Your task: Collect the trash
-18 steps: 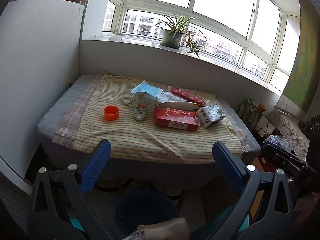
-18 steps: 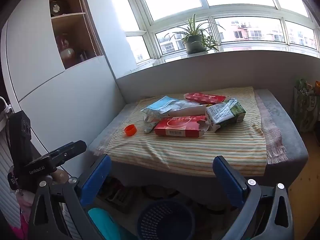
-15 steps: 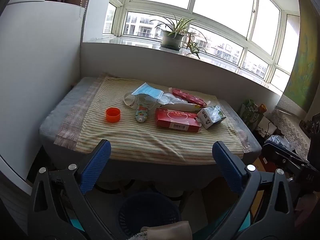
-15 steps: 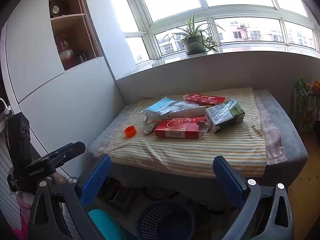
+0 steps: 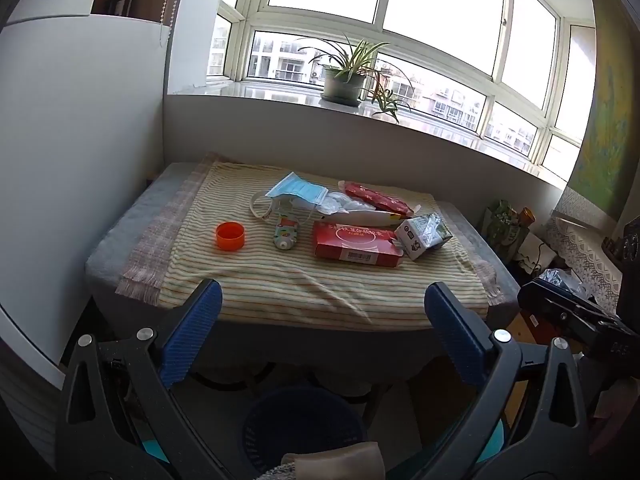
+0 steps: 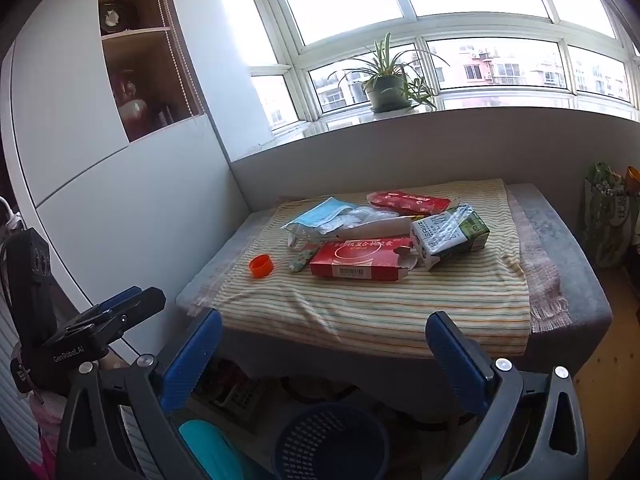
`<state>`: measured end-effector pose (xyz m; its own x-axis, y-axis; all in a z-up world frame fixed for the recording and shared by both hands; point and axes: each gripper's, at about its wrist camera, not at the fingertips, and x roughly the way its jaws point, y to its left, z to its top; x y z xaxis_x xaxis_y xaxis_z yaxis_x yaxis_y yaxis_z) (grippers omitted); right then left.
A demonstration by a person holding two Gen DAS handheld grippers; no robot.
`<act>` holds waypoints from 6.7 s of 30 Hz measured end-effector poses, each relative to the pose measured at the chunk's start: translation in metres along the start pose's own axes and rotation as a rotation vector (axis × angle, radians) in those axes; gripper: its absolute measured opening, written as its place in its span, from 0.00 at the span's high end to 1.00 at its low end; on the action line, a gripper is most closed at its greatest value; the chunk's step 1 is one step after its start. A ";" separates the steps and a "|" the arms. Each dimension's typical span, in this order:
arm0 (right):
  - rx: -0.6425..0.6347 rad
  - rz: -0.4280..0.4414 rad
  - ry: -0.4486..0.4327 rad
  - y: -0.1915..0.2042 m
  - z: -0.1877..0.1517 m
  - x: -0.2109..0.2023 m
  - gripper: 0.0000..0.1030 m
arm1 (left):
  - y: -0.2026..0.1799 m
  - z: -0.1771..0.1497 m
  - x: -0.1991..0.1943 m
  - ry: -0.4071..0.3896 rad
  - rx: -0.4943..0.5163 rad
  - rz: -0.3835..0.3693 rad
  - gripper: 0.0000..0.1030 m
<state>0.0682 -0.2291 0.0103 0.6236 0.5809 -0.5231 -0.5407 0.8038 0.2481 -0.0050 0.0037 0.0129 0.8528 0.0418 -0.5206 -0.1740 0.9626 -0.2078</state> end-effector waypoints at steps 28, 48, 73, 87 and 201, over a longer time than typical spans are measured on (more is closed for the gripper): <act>-0.002 0.010 0.009 0.006 -0.004 -0.001 0.00 | -0.014 0.000 -0.002 0.017 0.006 -0.023 0.00; -0.006 0.026 0.018 0.009 -0.007 0.001 0.00 | -0.013 -0.004 -0.003 0.013 0.006 -0.026 0.00; 0.006 0.030 0.024 0.007 -0.009 0.002 0.00 | -0.012 -0.006 -0.002 0.015 0.005 -0.021 0.00; -0.015 0.042 0.016 0.002 -0.011 0.014 0.00 | 0.030 -0.016 0.023 0.053 -0.052 0.024 0.00; 0.333 -0.148 0.207 -0.127 0.037 0.115 0.35 | 0.071 -0.004 0.139 0.163 -0.027 0.015 0.52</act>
<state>0.2294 -0.2597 -0.0506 0.5359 0.4456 -0.7171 -0.2205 0.8938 0.3905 0.0993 0.0764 -0.0778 0.7591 0.0102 -0.6509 -0.2010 0.9547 -0.2195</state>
